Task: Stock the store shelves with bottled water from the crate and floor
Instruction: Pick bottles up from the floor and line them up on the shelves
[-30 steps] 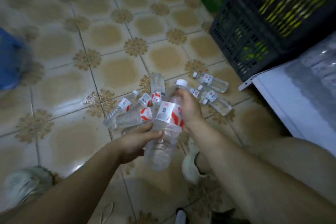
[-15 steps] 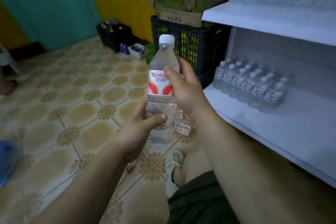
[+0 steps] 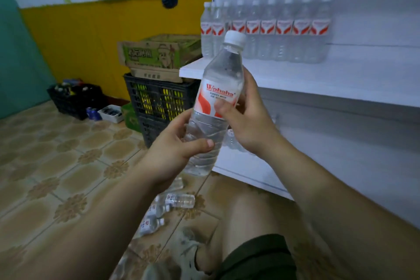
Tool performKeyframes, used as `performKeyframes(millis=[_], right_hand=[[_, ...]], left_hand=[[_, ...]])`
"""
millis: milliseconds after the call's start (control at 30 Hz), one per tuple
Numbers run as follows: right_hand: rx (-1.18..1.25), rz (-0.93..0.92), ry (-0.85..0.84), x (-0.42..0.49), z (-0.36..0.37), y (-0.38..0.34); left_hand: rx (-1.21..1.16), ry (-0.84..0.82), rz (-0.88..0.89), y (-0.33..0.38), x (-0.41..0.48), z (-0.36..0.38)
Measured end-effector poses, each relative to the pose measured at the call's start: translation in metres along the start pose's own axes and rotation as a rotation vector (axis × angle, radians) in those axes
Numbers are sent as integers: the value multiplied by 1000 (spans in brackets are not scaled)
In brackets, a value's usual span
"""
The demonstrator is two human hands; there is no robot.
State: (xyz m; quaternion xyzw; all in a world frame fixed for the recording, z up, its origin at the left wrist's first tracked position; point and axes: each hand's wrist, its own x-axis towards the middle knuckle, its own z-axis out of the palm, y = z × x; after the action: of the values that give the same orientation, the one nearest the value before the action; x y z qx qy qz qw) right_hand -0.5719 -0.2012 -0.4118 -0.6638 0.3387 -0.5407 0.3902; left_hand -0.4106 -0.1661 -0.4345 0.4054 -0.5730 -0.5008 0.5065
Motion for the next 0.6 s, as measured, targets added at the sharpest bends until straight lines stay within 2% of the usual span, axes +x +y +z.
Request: performKeyframes(millis=[167, 367, 500, 600], right_hand=[[-171, 161, 28, 13, -46, -15], [-104, 202, 215, 62, -94, -9], [-103, 169, 318, 124, -121, 4], [-168, 144, 364, 176, -141, 19]], left_hand=[[-37, -170, -2, 6, 49, 27], [64, -316, 54, 11, 136, 54], [227, -317, 39, 10, 221, 50], [528, -240, -4, 5, 281, 37]])
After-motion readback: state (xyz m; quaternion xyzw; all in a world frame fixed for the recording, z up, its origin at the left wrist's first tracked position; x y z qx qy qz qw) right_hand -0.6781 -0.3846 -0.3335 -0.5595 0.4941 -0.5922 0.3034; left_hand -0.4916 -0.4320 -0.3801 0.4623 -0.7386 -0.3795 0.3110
